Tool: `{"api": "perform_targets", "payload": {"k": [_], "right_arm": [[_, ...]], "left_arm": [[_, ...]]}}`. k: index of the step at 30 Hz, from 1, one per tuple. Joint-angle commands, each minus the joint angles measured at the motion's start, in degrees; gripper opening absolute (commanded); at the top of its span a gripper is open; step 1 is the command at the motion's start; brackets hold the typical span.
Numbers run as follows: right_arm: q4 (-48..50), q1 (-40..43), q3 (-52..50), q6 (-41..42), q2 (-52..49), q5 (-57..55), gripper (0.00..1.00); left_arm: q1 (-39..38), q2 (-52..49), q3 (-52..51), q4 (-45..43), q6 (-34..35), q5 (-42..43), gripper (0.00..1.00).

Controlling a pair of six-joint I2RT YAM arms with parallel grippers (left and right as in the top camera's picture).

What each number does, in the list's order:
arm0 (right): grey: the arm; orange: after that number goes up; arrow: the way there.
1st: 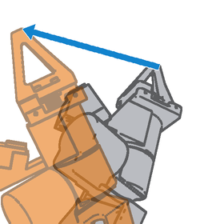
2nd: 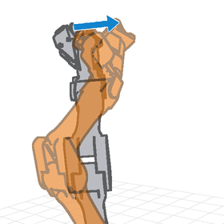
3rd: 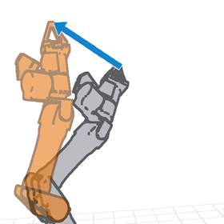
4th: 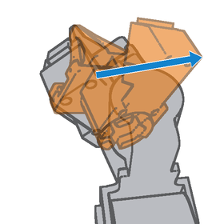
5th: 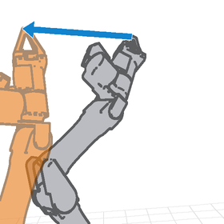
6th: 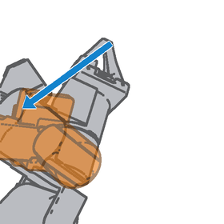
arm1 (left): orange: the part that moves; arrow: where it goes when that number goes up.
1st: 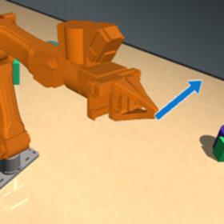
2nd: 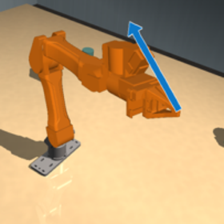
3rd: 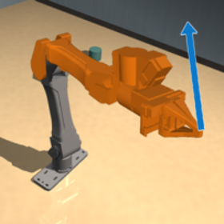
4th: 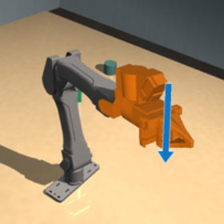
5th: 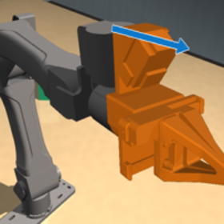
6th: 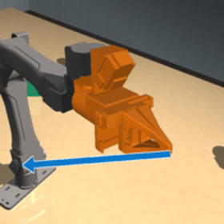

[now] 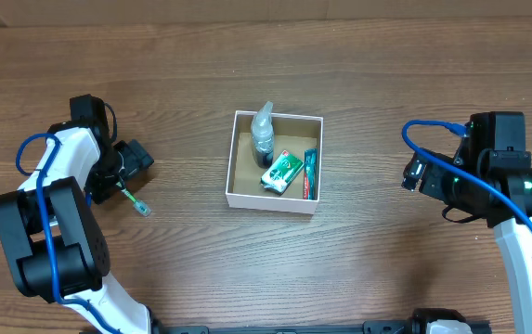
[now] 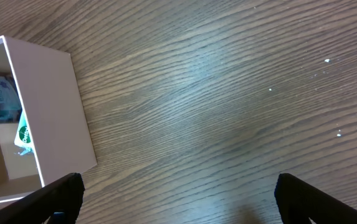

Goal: Pack container
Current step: 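Grasp the green toothbrush with the left gripper, then place the green toothbrush into the box and release it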

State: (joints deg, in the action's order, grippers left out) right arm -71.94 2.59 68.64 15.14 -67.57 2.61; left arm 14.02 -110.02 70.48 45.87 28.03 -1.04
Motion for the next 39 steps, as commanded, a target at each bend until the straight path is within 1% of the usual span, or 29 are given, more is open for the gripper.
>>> {"api": "perform_targets", "payload": {"k": [1,4,5,6,7,9,10,11,13,14,16,18,21,23,25,27,28,30,32,34,36,39], "right_arm": [[0.3,0.0,0.0,-0.2,0.2,0.1,1.0],[0.3,0.0,0.0,-0.2,0.2,0.1,1.0],[0.3,0.0,0.0,-0.2,0.2,0.1,1.0],[0.3,0.0,0.0,-0.2,0.2,0.1,1.0],[0.3,0.0,0.0,-0.2,0.2,0.1,1.0],[0.3,0.0,0.0,-0.2,0.2,0.1,1.0],[0.3,0.0,0.0,-0.2,0.2,0.1,1.0],[0.3,0.0,0.0,-0.2,0.2,0.1,1.0],[0.3,0.0,0.0,-0.2,0.2,0.1,1.0],[0.3,0.0,0.0,-0.2,0.2,0.1,1.0],[0.3,0.0,0.0,-0.2,0.2,0.1,1.0],[0.3,0.0,0.0,-0.2,0.2,0.1,1.0],[0.3,0.0,0.0,-0.2,0.2,0.1,1.0],[0.3,0.0,0.0,-0.2,0.2,0.1,1.0],[0.3,0.0,0.0,-0.2,0.2,0.1,1.0],[0.6,0.0,0.0,-0.2,0.2,0.1,1.0],[0.7,0.0,0.0,-0.2,0.2,0.1,1.0],[0.7,0.0,0.0,-0.2,0.2,0.1,1.0],[0.7,0.0,0.0,-0.2,0.2,0.1,1.0],[0.8,0.0,0.0,-0.2,0.2,0.1,1.0],[0.8,0.0,0.0,-0.2,0.2,0.1,1.0],[0.7,0.0,0.0,-0.2,0.2,0.1,1.0]], "left_arm": [[0.3,-2.2,-0.4,0.0,-2.2,0.5,1.0],[0.3,-4.3,-0.4,1.0,-2.3,0.7,1.0],[0.3,-4.3,-0.4,1.1,-2.3,0.7,0.95],[0.3,-4.3,-0.4,1.4,-2.3,0.7,0.82],[0.3,-4.3,-0.4,1.8,-2.3,0.7,0.72],[0.3,-4.3,-0.4,2.1,-2.3,0.7,0.28],[0.3,-4.3,-0.4,2.1,-2.3,0.7,0.21],[0.3,-4.3,-0.3,2.1,-2.3,0.6,0.17],[0.3,-4.3,-0.3,2.1,-2.3,0.6,0.11],[0.3,-4.3,-0.3,2.1,-2.3,0.6,0.11],[0.3,-4.3,-0.2,2.3,-2.3,0.6,0.04],[0.2,-4.2,1.4,3.8,-2.3,0.6,0.04],[-0.6,-1.7,9.0,10.5,-2.7,0.7,0.04],[-3.1,2.3,15.1,13.2,-4.4,0.6,0.04],[-8.2,8.0,21.3,14.2,-7.7,0.7,0.04],[-16.6,13.7,26.0,13.7,-13.5,0.6,0.04],[-20.8,15.3,27.2,13.0,-16.4,0.5,0.04],[-31.8,17.2,27.7,11.2,-21.5,0.4,0.04],[-40.2,15.9,27.6,11.1,-21.9,0.4,0.04],[-46.1,12.9,27.3,11.1,-21.9,0.4,0.04],[-49.0,9.2,27.2,11.3,-21.9,0.5,0.04],[-50.3,3.3,27.2,12.7,-21.9,0.5,0.04]]}}
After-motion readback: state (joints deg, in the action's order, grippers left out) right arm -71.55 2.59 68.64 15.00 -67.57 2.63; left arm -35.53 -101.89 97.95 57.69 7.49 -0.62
